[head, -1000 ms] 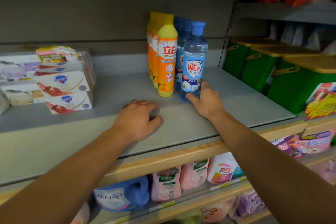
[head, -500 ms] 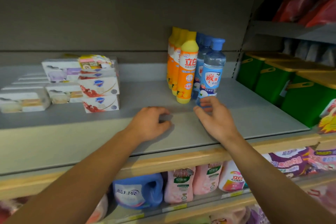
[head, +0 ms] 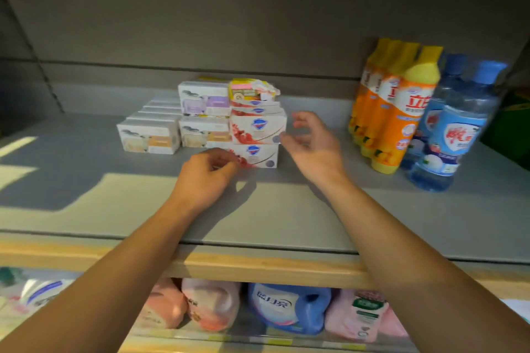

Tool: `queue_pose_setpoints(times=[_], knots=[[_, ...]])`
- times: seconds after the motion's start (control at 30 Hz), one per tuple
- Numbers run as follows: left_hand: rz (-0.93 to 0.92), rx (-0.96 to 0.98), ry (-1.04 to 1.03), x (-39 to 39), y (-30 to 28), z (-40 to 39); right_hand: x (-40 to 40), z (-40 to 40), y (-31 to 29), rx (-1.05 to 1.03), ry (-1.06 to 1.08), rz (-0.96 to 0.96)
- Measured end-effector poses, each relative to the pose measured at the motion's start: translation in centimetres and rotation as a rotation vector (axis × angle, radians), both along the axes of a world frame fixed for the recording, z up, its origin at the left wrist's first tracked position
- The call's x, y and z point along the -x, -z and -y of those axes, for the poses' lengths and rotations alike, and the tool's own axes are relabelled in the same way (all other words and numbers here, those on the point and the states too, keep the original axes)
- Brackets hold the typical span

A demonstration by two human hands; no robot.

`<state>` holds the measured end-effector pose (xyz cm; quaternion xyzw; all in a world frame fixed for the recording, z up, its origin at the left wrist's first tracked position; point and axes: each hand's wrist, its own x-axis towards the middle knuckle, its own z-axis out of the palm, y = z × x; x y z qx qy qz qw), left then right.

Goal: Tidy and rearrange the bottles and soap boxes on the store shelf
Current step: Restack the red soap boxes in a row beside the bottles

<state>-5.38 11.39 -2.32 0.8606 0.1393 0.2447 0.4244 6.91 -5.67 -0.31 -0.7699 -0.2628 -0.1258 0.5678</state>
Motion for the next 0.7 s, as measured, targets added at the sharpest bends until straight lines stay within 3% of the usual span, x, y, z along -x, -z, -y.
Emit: queue_pose_setpoints(times=[0.17, 0.37, 0.5, 0.7], knots=[[0.046, 0.136, -0.048, -0.9, 0.4, -1.2, -2.2, -3.1, 0.1, 0.123, -0.001, 0.072], [0.057, 0.111, -0.041, -1.0, 0.5, -0.7, -1.4, -2.3, -0.2, 0.082, 0.109, 0.228], [0.13, 0.16, 0.005, -0.5, 0.1, -0.4, 0.1, -0.2, -1.4, -0.086, 0.034, 0.109], [0.297, 0.486, 0.185, 0.1, -0.6, 0.1, 1.7, -0.4, -1.1, -0.076, -0.265, -0.04]])
